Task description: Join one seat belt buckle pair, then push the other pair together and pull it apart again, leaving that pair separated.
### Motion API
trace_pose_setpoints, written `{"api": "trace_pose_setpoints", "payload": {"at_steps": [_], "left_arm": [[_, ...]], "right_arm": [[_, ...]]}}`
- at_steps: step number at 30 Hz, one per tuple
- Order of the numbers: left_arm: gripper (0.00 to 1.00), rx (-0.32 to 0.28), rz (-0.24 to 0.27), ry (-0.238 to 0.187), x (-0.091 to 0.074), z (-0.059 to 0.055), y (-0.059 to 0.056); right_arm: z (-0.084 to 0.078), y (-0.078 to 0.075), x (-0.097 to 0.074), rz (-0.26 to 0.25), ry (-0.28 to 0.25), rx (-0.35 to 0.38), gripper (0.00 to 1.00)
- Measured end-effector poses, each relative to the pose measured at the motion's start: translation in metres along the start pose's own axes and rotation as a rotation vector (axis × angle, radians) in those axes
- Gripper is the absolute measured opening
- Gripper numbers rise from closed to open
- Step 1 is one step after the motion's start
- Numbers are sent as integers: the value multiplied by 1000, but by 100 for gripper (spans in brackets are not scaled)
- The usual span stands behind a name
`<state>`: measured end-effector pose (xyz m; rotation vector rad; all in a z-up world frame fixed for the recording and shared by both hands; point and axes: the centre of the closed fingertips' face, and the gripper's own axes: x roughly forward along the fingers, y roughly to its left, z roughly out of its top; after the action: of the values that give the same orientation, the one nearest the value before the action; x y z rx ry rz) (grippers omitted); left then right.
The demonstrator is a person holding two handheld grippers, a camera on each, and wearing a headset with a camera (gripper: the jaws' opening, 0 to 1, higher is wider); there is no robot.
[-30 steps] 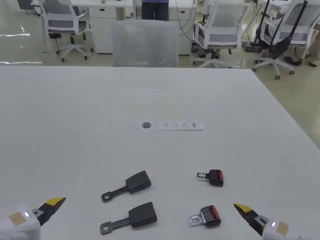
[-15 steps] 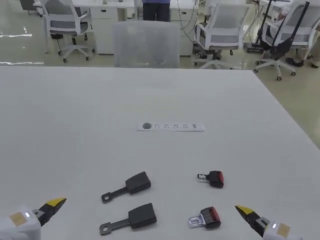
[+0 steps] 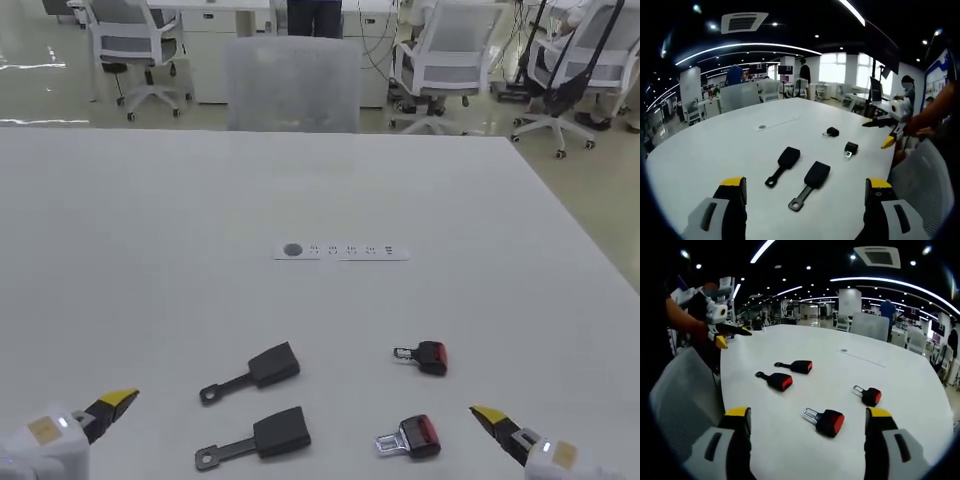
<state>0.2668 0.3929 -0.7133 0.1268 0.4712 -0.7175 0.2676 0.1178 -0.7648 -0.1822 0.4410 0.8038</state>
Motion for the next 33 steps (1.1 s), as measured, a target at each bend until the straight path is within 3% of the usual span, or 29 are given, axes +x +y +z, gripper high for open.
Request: {"api": "trace_pose_setpoints", "payload": {"at_steps": [11,25,33], "left_arm": [[100,-3,-10,15,14,-5,3],[100,-15,-42,37,40,-14,5],[99,-4,-76,68,54,-22,5]], "right_arm": [[4,-11,11,21,0,-20,96],[-7,-25,27,70,65,-63,92],[-16,-26,35,141,121,-91,90]]}}
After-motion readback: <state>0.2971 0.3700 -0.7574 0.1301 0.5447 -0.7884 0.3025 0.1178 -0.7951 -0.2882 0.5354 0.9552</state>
